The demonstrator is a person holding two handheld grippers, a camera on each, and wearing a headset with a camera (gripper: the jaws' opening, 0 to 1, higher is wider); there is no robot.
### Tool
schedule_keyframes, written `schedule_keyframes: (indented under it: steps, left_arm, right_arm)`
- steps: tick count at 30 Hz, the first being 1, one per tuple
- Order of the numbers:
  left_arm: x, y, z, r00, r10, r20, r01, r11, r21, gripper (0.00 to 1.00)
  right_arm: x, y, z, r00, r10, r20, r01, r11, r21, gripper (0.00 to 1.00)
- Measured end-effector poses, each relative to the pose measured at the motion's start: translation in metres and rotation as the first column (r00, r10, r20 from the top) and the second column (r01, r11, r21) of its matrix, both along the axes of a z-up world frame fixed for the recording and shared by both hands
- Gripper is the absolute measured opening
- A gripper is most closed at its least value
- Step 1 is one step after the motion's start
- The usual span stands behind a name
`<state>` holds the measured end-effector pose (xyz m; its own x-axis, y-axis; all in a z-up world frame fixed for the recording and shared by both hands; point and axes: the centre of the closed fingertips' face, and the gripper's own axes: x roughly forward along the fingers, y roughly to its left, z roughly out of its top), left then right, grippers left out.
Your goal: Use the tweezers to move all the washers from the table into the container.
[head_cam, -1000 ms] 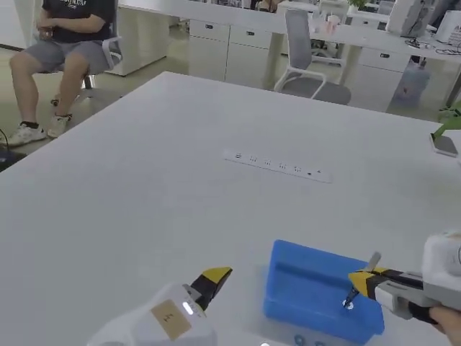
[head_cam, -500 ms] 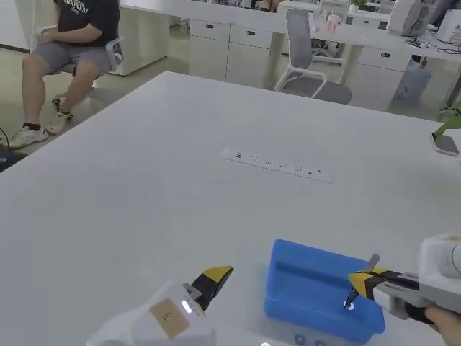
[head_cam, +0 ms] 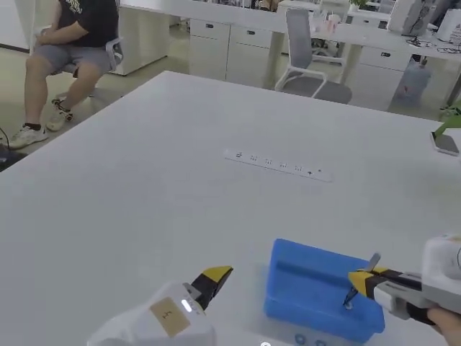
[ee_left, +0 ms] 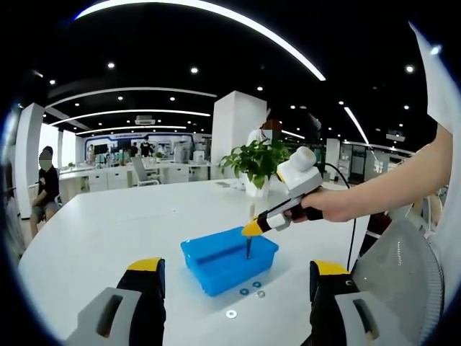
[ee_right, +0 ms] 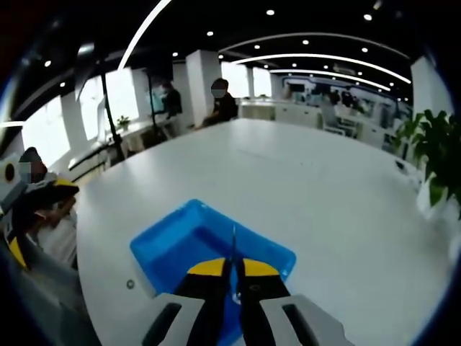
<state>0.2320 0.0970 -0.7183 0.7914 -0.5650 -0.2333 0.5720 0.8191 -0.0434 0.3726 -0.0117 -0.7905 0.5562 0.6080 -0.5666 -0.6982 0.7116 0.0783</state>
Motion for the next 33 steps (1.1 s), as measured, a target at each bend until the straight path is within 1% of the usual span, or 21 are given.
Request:
schedule_keyframes:
  steps: [4, 10, 14, 20, 24, 27, 30, 33]
  left_arm:
    - [0.000, -0.001, 0.000, 1.000, -0.001, -0.001, 0.001, 1.000, 0.002, 0.83]
    - [0.000, 0.000, -0.002, 1.000, -0.005, -0.006, 0.005, 1.000, -0.001, 0.83]
    - [0.000, -0.001, -0.002, 1.000, -0.006, -0.009, 0.006, 1.000, 0.002, 0.83]
    - [0.000, -0.001, -0.003, 1.000, -0.008, -0.014, 0.008, 1.000, 0.004, 0.83]
    - [-0.001, -0.002, -0.003, 1.000, -0.012, -0.017, 0.012, 1.000, 0.006, 0.83]
    - [0.000, -0.003, -0.004, 1.000, -0.014, -0.019, 0.014, 1.000, 0.005, 0.83]
    - [0.000, -0.003, -0.004, 1.000, -0.018, -0.018, 0.018, 1.000, 0.001, 0.83]
    - [-0.001, -0.004, -0.005, 1.000, -0.018, -0.025, 0.018, 1.000, 0.002, 0.83]
  right_arm:
    - [-0.007, 0.004, 0.010, 1.000, 0.004, 0.011, -0.004, 1.000, 0.017, 0.03]
    - [-0.011, 0.007, 0.024, 0.999, 0.020, 0.034, -0.021, 0.999, 0.027, 0.03]
    - [-0.016, 0.011, 0.037, 0.999, 0.025, 0.048, -0.027, 0.999, 0.046, 0.03]
    - [-0.029, 0.019, 0.054, 0.997, 0.048, 0.067, -0.053, 0.996, 0.070, 0.03]
    - [-0.040, 0.026, 0.064, 0.996, 0.050, 0.070, -0.057, 0.992, 0.109, 0.03]
    - [-0.049, 0.031, 0.066, 0.996, 0.062, 0.064, -0.070, 0.989, 0.127, 0.03]
    - [-0.055, 0.033, 0.062, 0.996, 0.067, 0.055, -0.074, 0.988, 0.135, 0.03]
    - [-0.060, 0.033, 0.057, 0.997, 0.063, 0.035, -0.068, 0.986, 0.150, 0.03]
